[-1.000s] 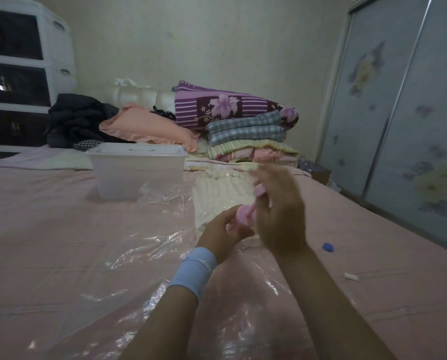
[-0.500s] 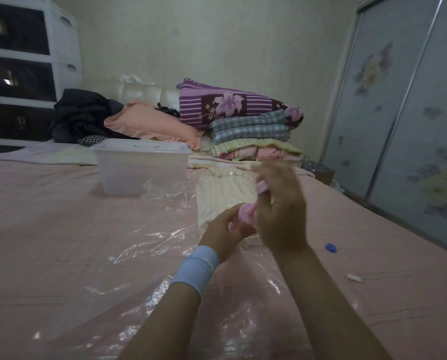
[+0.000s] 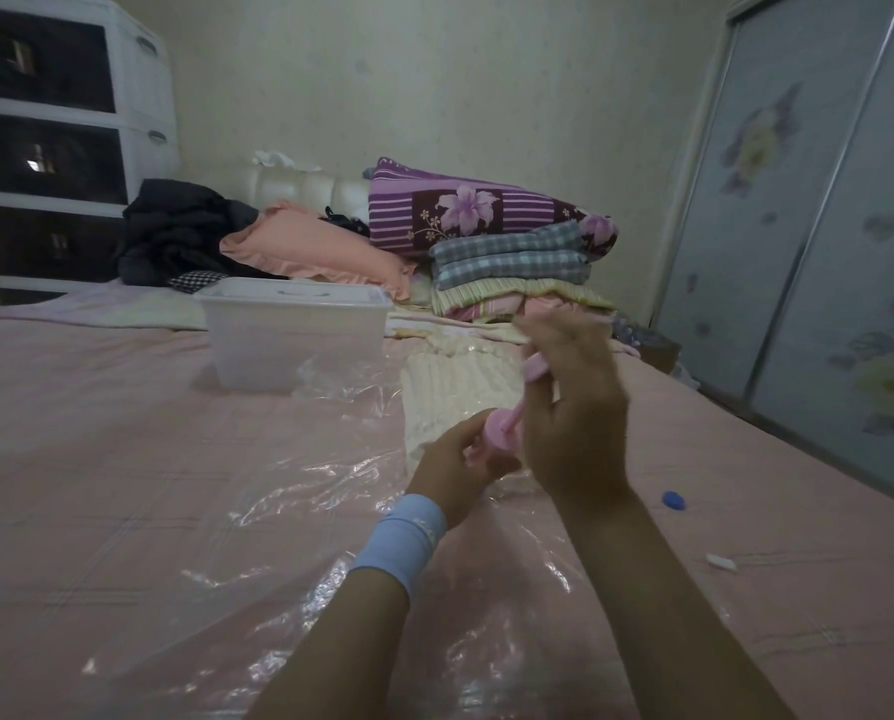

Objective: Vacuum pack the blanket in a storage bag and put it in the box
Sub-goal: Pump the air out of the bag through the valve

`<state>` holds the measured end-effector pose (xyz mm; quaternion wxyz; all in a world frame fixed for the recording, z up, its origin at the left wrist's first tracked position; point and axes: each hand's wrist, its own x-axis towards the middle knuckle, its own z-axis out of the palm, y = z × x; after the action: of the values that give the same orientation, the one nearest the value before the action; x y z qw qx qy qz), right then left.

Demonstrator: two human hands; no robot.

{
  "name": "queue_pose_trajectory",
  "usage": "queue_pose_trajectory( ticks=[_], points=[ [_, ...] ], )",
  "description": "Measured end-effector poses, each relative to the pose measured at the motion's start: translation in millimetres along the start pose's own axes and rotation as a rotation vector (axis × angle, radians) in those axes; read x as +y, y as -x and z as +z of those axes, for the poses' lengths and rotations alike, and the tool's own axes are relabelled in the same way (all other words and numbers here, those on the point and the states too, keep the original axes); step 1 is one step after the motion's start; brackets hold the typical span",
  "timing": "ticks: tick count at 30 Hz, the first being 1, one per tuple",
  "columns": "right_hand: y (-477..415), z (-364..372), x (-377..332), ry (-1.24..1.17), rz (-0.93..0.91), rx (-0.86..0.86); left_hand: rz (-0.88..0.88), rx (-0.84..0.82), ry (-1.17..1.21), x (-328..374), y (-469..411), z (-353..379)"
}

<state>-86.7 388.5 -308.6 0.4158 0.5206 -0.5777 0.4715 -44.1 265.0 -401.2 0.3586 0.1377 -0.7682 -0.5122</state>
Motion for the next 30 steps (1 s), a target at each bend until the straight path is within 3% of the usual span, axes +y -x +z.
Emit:
queue_pose_trajectory(
  ticks=[3, 5, 7, 11, 13, 17, 19, 21, 24, 26, 28, 30],
  points=[
    [29, 16, 14, -0.016, 0.187, -0.431, 0.005, 0.013, 0.036, 2, 1, 0],
    [23, 13, 15, -0.038, 0.190, -0.482, 0.011, 0.022, 0.046, 4, 2, -1],
    [4, 1, 6, -0.042, 0.073, -0.333, 0.001, 0.038, 0.051, 1, 1, -2],
    [-25, -15, -11, -0.042, -0.097, 0.142, 0.004, 0.012, 0.004, -3, -2, 0],
    [-14, -6, -5, -0.001, -0.065, 0.161, 0.011, 0.006, 0.000, -1, 1, 1],
    [32, 17, 16, 0.036, 0.145, -0.377, 0.009, 0.015, 0.039, 4, 4, 0],
    [31, 17, 18, -0.009, 0.175, -0.490, 0.015, 0.022, 0.046, 4, 4, -1],
    [11, 5, 10, -0.042, 0.080, -0.406, 0.019, 0.039, 0.047, 3, 4, -2],
    [-25, -19, -5, -0.071, -0.089, -0.027, 0.012, 0.038, 0.040, -2, 1, -2],
    [-34, -24, -6, -0.045, -0.100, 0.162, 0.015, 0.016, 0.017, -2, 1, 0],
    [-21, -15, 1, 0.025, -0.043, 0.190, 0.020, 0.005, 0.006, -3, 1, 4],
    [4, -2, 10, 0.060, 0.031, 0.005, 0.022, 0.011, 0.026, 2, 3, 6]
  ],
)
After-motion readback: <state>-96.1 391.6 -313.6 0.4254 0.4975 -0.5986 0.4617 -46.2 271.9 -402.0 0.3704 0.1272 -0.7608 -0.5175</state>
